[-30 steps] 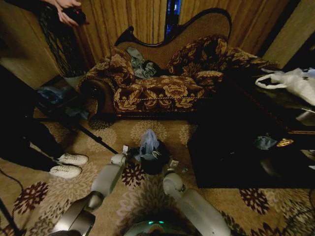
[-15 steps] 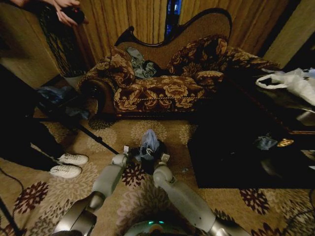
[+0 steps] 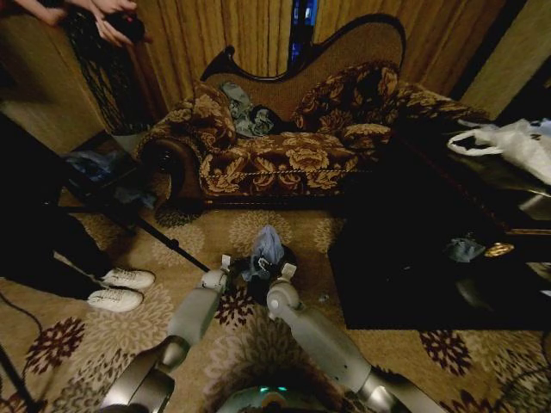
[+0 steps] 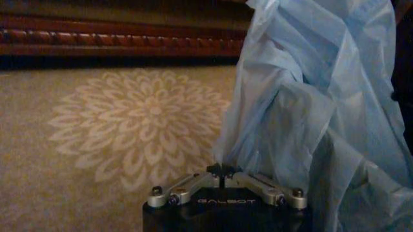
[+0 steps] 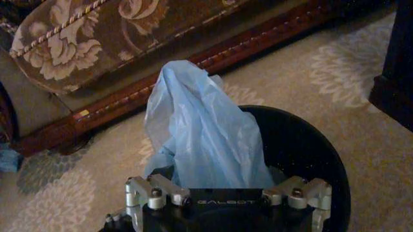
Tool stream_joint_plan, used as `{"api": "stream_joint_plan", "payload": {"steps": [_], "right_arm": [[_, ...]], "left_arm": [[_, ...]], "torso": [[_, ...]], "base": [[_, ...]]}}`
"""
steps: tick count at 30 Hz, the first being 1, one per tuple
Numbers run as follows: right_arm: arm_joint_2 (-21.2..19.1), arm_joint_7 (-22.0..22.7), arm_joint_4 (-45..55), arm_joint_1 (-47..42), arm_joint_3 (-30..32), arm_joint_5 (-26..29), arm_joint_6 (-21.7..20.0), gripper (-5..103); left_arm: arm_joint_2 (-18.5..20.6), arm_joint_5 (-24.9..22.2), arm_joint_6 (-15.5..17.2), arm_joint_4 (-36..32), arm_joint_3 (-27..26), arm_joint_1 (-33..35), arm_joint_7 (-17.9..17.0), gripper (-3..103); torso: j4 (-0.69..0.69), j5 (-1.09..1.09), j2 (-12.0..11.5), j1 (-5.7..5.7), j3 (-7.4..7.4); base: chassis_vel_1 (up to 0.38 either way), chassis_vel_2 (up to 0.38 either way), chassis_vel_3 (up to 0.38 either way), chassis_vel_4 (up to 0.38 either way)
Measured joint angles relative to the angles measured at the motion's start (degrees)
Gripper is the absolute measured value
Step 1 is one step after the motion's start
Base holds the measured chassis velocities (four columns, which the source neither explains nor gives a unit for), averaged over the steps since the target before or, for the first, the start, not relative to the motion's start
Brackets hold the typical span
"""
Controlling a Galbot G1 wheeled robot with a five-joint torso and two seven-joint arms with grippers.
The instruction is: Place a garbage bag over the trash bin.
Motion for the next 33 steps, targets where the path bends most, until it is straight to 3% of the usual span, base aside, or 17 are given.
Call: {"api": "stream_joint_plan", "payload": {"steps": [2,20,33], "right_arm": [[0.2,0.0,0.0,0.1,0.1,-0.1,0.0,94],[0.3,0.1,1.0,0.4,-0.8,-0.9,-0.4,97],[4.6,-1.3,-6.4,3.7,-1.5,-1.9,-0.4,97]], "left_arm": [[0.0,0.2,-0.1,0.1,-0.1,0.1,0.0,0],[1.6,1.3,1.1,0.0,-1.9,1.4,-2.0,0],[3.1,0.1,-0.3,2.7,-1.9,0.8,-1.9,0]], "torso": [[0.0,0.0,0.0,0.0,0.0],[-0.02,-0.02,0.0,0.0,0.0],[0.01,-0.01,0.0,0.0,0.0]], "base": [[0.0,0.0,0.0,0.0],[0.0,0.0,0.0,0.0],[0.0,0.0,0.0,0.0]]}}
